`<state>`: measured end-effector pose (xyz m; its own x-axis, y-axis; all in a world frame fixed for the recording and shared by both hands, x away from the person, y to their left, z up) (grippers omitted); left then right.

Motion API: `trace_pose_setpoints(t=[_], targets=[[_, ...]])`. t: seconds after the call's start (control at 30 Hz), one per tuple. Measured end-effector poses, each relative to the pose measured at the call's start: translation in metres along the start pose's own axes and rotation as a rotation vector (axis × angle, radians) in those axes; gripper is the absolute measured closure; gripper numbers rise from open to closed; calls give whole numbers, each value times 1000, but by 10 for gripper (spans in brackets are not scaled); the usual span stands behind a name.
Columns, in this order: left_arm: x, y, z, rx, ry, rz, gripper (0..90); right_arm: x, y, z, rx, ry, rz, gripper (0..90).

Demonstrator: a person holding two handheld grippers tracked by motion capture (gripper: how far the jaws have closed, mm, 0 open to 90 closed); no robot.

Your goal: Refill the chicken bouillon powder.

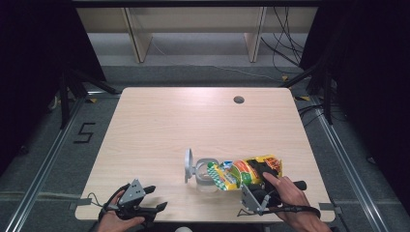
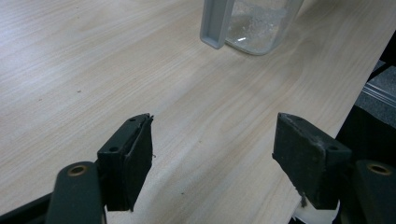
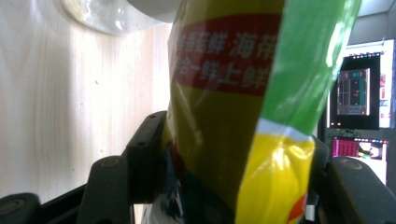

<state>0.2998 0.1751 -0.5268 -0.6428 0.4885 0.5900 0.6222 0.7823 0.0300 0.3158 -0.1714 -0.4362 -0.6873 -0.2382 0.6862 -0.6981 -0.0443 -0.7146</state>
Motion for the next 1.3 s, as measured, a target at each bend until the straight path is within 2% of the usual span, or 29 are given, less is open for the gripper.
trace_pose_setpoints(t=[0.03,0.07,0.1,0.13,0.2,0.33,0.37,0.43,0.47,0.5,0.53,0.57,0.63,0.7,0.73,0.77,0.8,0.83,0.87,0.9,0.93,0.97,1.0,1.07,1.1,1.13,1.23,1.27,1.3], targets=[[0,0,0,0,-4,-3,279,0,-2,0,39,1,5,443],[0,0,0,-2,0,1,279,0,-2,-1,37,-1,-2,446],[0,0,0,1,2,2,278,1,-6,-2,104,3,5,447],[0,0,0,-2,7,3,278,1,-7,-3,126,7,5,447],[-1,0,0,4,-13,1,277,1,-6,-5,133,17,10,448],[-1,0,0,6,-12,-3,277,2,-7,-5,153,23,17,448],[0,0,0,-3,-5,-5,276,1,-4,-5,119,14,20,449],[0,0,0,0,-5,-5,276,2,-5,-5,152,51,21,449],[-1,0,0,2,-12,-4,276,3,-8,-6,200,65,32,449],[-1,0,0,2,-12,-4,276,2,-4,-5,161,67,35,449],[0,0,0,-3,-1,0,276,3,-4,-5,169,80,33,449],[0,1,0,-7,4,-6,276,4,-6,-6,207,99,41,449],[0,2,0,-15,5,-7,276,3,-3,-5,177,96,43,449],[0,1,0,-16,5,-9,276,5,-7,-7,255,121,63,449],[0,2,0,-19,10,-9,276,5,-9,-8,277,124,68,449],[0,2,0,-18,8,-8,276,4,-5,-6,227,117,61,449],[0,1,0,-16,3,-6,276,5,-7,-7,263,126,69,450],[0,1,0,-16,5,-7,276,7,-8,-8,276,137,85,449],[0,2,0,-18,9,-9,276,6,-5,-7,254,125,89,449],[0,2,0,-18,9,-10,276,7,-8,-8,304,131,101,450],[-1,1,0,-12,-7,-9,276,7,-9,-10,329,145,109,450],[0,1,0,-10,-4,-8,276,5,-7,-9,313,141,106,450],[0,1,0,-12,-3,-9,276,3,-9,-9,352,125,133,451],[0,2,0,-12,3,-8,276,4,-9,-10,360,146,123,451],[-1,1,0,-12,-6,-9,276,3,-6,-8,321,136,131,452],[-1,1,0,-12,-5,-9,276,4,-6,-8,330,150,127,452],[0,0,0,0,-11,-5,276,3,-9,-12,429,168,137,453],[0,0,-1,5,-20,-4,275,2,-6,-11,396,166,138,454],[1,0,-1,-5,-15,-6,275,2,-7,-12,406,163,142,457]])
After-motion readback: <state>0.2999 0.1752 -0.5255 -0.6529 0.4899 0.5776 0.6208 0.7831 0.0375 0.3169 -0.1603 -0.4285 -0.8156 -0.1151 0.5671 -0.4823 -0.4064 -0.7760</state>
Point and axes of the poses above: each handheld gripper's, and its own axes: x roughly backward along the jaws, z roughly out of its underside, y roughly to its left, the point moved 4 cm from there along -x, roughly forward along the jaws, and after that the axes turned 12 degrees about -z, right-handed, at the moved point
